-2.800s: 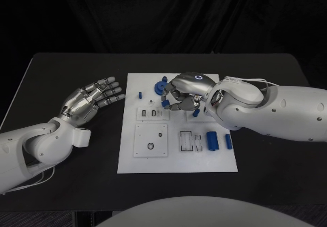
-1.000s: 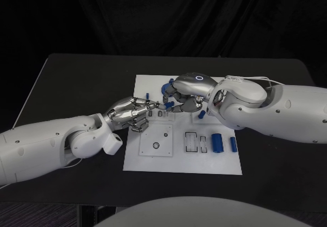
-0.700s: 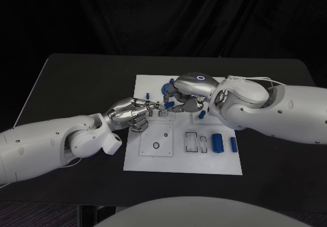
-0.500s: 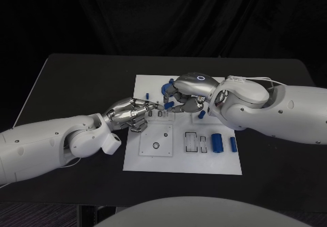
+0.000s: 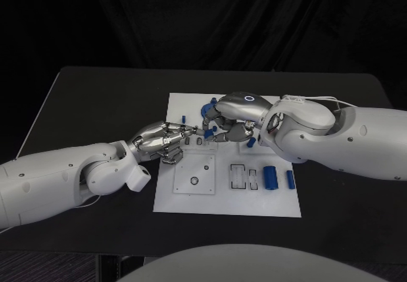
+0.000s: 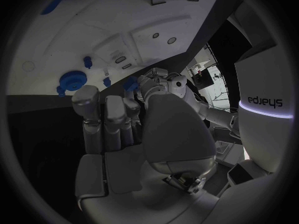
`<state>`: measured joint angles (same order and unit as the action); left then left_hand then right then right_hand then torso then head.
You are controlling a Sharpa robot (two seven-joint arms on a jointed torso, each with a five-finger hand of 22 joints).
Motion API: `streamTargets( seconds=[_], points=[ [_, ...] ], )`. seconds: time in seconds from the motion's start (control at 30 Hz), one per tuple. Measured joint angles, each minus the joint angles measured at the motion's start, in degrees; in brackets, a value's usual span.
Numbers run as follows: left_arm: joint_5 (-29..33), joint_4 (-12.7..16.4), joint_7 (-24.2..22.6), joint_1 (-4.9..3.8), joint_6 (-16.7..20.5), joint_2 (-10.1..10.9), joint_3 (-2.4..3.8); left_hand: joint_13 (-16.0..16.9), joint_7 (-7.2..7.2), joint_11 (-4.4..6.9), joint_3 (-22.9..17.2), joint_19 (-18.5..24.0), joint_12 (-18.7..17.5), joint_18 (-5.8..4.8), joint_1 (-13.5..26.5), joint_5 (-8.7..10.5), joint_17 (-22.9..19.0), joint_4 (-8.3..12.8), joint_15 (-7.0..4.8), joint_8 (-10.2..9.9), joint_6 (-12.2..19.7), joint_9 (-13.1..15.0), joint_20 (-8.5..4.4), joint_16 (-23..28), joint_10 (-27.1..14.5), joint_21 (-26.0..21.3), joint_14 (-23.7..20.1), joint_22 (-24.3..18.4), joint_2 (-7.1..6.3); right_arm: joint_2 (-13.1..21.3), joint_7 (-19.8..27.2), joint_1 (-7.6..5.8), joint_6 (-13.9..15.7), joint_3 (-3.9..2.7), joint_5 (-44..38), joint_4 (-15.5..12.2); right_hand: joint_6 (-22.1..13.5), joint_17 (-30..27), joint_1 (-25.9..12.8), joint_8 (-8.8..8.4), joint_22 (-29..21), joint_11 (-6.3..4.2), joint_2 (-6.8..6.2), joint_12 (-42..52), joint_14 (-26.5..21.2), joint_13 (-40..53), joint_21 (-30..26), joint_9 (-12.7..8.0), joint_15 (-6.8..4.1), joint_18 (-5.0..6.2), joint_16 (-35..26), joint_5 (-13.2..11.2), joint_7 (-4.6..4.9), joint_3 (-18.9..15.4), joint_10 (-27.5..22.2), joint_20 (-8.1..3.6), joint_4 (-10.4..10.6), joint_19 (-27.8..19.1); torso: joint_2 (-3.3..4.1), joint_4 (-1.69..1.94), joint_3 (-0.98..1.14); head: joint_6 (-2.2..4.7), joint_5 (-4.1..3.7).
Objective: Assemble the parts on the task board
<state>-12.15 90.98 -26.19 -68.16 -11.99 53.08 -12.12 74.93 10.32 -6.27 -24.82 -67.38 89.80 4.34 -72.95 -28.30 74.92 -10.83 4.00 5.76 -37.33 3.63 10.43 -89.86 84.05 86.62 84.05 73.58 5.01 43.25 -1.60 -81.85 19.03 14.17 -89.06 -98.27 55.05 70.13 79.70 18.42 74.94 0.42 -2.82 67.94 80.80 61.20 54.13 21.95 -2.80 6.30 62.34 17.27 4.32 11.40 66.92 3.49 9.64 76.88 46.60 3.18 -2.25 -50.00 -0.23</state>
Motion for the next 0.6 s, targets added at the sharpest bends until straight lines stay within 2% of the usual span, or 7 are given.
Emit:
streamTargets(
  seconds=[0.6],
  points=[
    [0.0, -0.1, 0.9, 0.10, -0.4, -0.1, 0.02, 0.0, -0.10, 0.00, 0.4, 0.0, 0.0, 0.01, 0.2, 0.85, 0.0, -0.4, 0.00, -0.1, 0.1, 0.1, 0.00, 0.0, 0.0, -0.2, 0.0, -0.2, 0.22, -0.3, 0.4, 0.03, 0.0, 0.02, 0.2, 0.0, -0.3, -1.8, 0.1, 0.00, 0.0, 0.11, -0.08, -2.6, -0.6, -2.2, -3.3, 0.0, 0.05, 0.00, -3.1, 0.0, 0.11, 1.0, -1.5, 0.08, -0.2, -0.7, -0.05, 0.08, -0.03, 0.00, 0.12]
  ],
)
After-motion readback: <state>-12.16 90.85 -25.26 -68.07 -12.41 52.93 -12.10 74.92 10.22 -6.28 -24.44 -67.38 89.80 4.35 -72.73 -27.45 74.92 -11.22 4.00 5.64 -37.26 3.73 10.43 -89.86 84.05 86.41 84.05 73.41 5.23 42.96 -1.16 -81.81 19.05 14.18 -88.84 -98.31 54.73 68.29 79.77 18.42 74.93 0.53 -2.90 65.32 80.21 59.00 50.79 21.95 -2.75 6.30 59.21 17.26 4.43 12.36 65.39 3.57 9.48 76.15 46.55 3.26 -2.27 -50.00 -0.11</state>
